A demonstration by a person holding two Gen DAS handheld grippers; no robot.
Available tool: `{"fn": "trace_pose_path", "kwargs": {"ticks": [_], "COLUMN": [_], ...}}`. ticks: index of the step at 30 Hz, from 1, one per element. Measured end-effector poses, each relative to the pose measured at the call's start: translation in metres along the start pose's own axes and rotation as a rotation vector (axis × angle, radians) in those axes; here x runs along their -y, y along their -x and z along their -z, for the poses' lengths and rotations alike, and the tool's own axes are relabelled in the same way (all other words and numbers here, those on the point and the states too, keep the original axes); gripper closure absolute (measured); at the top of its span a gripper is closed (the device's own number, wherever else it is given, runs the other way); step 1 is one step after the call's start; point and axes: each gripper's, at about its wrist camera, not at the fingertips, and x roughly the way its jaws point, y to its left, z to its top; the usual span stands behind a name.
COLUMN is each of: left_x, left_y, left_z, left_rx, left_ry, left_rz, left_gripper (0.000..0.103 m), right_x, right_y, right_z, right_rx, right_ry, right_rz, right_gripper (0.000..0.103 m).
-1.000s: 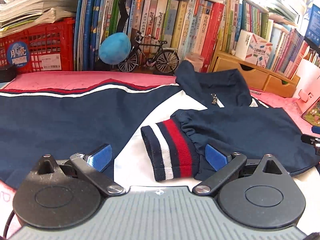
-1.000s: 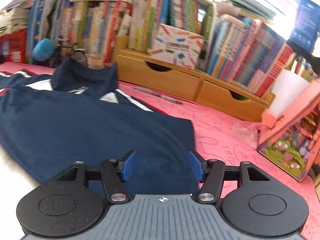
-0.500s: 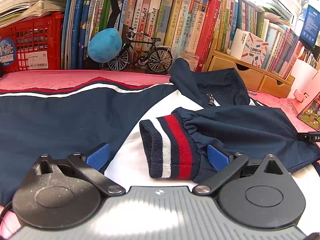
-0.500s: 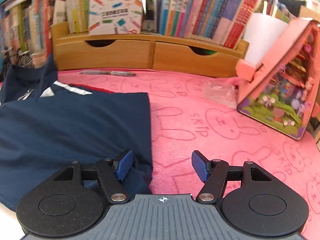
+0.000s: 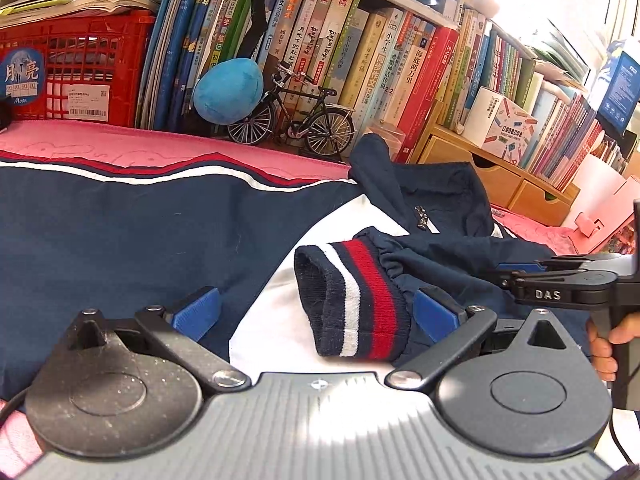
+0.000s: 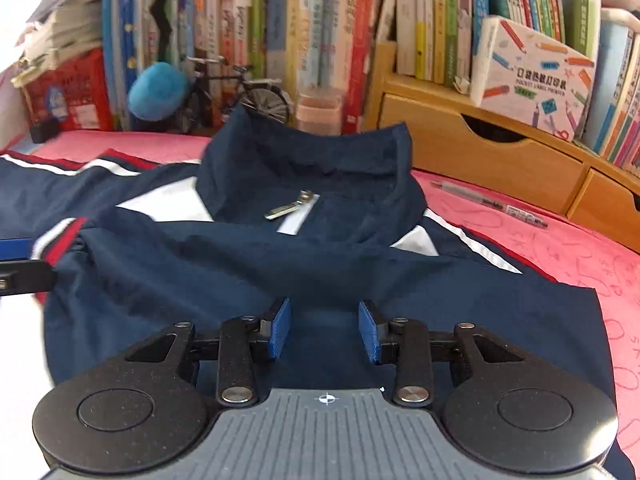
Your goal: Fold clothes
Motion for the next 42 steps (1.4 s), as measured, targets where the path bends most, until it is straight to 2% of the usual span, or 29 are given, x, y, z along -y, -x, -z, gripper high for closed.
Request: {"fn": "trace_pose_path", "kwargs": {"ticks": [1, 2, 3, 6, 10, 13, 14, 15, 16, 17, 19, 21, 23, 25, 26, 30, 34, 36, 39, 42], "left_x": [0.0, 0.0, 0.001, 0.003, 0.003, 0.001, 0.001, 0.001, 0.001, 0.001, 0.002, 0.003, 0.003, 0.001, 0.001, -0.001, -0.002, -0.001, -0.001, 0.004], "left_y": [0.0, 0.0, -0.001, -0.002, -0.002, -0.001, -0.001, -0.001, -0.001, -0.001, -0.001, -0.001, -0.001, -0.001, -0.001, 0.0, 0.0, 0.0, 0.001, 0.004], "left_z": [0.0, 0.0, 0.0, -0.001, -0.001, -0.001, -0.001, -0.001, -0.001, -0.001, -0.001, -0.001, 0.0, -0.001, -0.001, -0.001, -0.001, -0.001, 0.0, 0.002], "left_rx": [-0.001, -0.001, -0.004, -0.007, -0.008, -0.005, -0.004, -0.003, -0.003, -0.003, -0.005, -0.007, -0.007, -0.005, -0.004, 0.001, 0.003, 0.003, 0.004, 0.005], "left_ry": [-0.001, -0.003, -0.01, -0.019, -0.02, -0.013, -0.009, -0.006, -0.007, -0.008, -0.013, -0.019, -0.02, -0.013, -0.009, 0.001, 0.007, 0.006, 0.004, -0.013], "left_rz": [-0.001, -0.003, -0.008, -0.016, -0.016, -0.01, -0.007, -0.005, -0.005, -0.005, -0.009, -0.013, -0.013, -0.007, -0.004, 0.004, 0.007, 0.004, -0.005, -0.068], "left_gripper": [0.0, 0.0, 0.0, 0.0, 0.0, 0.0, 0.0, 0.0, 0.0, 0.0, 0.0, 0.0, 0.0, 0.0, 0.0, 0.0, 0.0, 0.0, 0.0, 0.0], "right_x": [0.012, 0.022, 0.023, 0.027, 0.032, 0.021, 0.017, 0.022, 0.027, 0.032, 0.054, 0.086, 0.114, 0.122, 0.122, 0.124, 0.127, 0.125, 0.12, 0.114], "right_y": [-0.01, -0.018, -0.013, 0.004, 0.027, 0.055, 0.066, 0.077, 0.085, 0.092, 0.095, 0.1, 0.122, 0.14, 0.148, 0.171, 0.15, 0.134, 0.134, 0.147], "right_z": [-0.001, -0.001, -0.001, 0.0, 0.002, 0.014, 0.02, 0.031, 0.041, 0.051, 0.074, 0.096, 0.113, 0.121, 0.125, 0.138, 0.137, 0.137, 0.138, 0.145], "right_rx": [0.023, 0.043, 0.047, 0.057, 0.072, 0.087, 0.093, 0.102, 0.107, 0.108, 0.043, -0.01, 0.034, 0.072, 0.091, 0.154, 0.1, 0.035, 0.032, 0.041], "right_ry": [-0.004, -0.01, -0.03, -0.089, -0.169, -0.155, -0.14, -0.125, -0.105, -0.086, -0.073, -0.149, -0.26, -0.289, -0.291, -0.297, -0.298, -0.282, -0.254, -0.158], "right_rz": [0.082, 0.152, 0.14, 0.105, 0.058, -0.002, -0.022, -0.024, -0.016, -0.004, 0.084, 0.149, 0.118, 0.105, 0.107, 0.1, 0.085, 0.119, 0.17, 0.233], "right_gripper": [0.058, 0.041, 0.032, 0.035, 0.034, 0.026, 0.02, 0.013, 0.01, 0.009, 0.011, 0.029, 0.038, 0.031, 0.024, 0.023, 0.023, 0.021, 0.021, 0.019]}}
